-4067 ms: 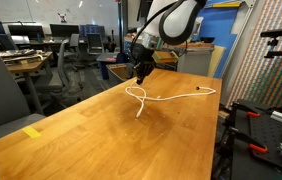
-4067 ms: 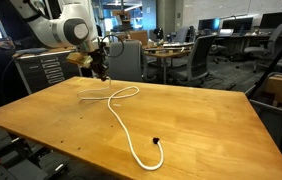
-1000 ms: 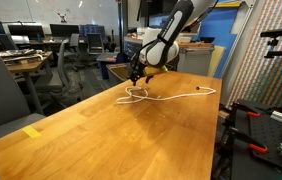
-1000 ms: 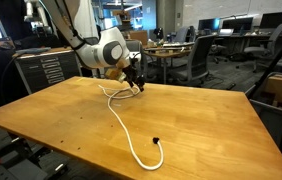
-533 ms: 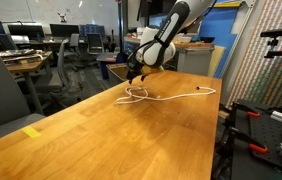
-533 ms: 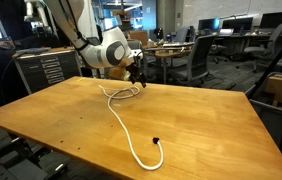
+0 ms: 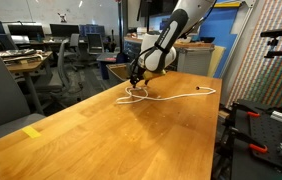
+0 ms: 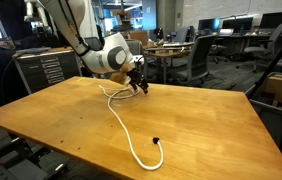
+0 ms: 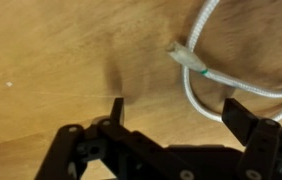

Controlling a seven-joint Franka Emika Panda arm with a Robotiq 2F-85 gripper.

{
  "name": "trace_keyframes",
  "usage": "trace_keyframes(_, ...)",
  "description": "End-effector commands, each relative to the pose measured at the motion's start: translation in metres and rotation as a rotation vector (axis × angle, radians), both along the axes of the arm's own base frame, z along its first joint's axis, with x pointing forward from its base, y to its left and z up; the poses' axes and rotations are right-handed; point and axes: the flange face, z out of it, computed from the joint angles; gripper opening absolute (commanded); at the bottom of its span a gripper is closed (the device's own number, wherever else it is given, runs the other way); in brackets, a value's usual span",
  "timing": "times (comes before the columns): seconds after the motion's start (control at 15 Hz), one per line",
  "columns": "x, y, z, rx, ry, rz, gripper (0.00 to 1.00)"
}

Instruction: Tie the knot using the rope

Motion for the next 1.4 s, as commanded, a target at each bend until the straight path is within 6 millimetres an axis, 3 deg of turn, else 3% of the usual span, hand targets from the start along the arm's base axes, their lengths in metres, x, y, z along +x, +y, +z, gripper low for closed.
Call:
trace_keyframes(0.0,0.009,-0.002,-0.008,-0.020,0.024,-0.038,0.97)
trace_keyframes(0.07,0.010,-0.001,-0.008,-0.019,0.027,-0.044,0.74)
trace_keyframes(0.2,0.011,0.000,-0.009,-0.018,0.044,-0.060,0.72)
trace_keyframes(0.8,0.013,-0.010,-0.009,0.018,0.110,-0.204,0.04)
trace_keyframes(0.87,0.012,-0.011,-0.010,0.022,0.112,-0.221,0.00)
trace_keyframes(1.33,0.018,-0.022,0.005,0.040,0.063,-0.295,0.00)
